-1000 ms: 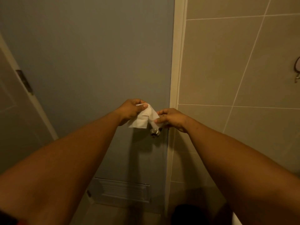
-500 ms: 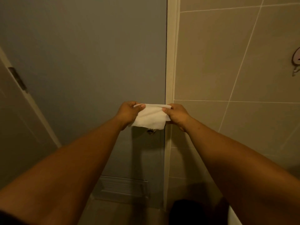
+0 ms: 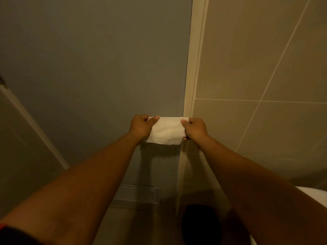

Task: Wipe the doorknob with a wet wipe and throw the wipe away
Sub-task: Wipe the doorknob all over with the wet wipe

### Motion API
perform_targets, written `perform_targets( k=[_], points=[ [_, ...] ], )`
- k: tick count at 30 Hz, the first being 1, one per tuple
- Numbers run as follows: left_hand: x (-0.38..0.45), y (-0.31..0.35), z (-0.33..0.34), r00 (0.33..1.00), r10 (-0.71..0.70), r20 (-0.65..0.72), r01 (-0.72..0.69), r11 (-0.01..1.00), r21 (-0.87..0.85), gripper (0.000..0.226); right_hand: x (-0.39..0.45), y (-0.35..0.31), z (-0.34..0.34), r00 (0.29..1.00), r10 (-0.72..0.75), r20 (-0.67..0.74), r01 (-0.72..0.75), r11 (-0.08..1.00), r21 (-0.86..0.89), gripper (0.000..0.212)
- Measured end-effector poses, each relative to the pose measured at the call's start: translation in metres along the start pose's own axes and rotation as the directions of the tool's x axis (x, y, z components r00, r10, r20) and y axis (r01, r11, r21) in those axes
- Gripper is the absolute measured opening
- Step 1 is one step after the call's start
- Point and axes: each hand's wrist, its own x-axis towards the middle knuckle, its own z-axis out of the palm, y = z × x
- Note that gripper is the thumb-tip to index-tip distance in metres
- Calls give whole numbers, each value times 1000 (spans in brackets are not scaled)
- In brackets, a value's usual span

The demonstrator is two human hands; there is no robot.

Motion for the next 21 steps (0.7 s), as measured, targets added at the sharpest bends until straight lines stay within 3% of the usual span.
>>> perform_targets(
  k=[14,17,21],
  points=[
    [37,-67,45,997,1,82,-4,999,39,21,26,62,44,988,68,-140,-88,986,-145,32],
    [34,-72,51,998,70,8,-70,996,46,12,22,63,51,983,57,-174,-80,988,-129,30],
    [30,-62,46,952,209,-223,-215,977,1,12,13,54,51,929,-207,-308,143,966,-216,22]
  ],
)
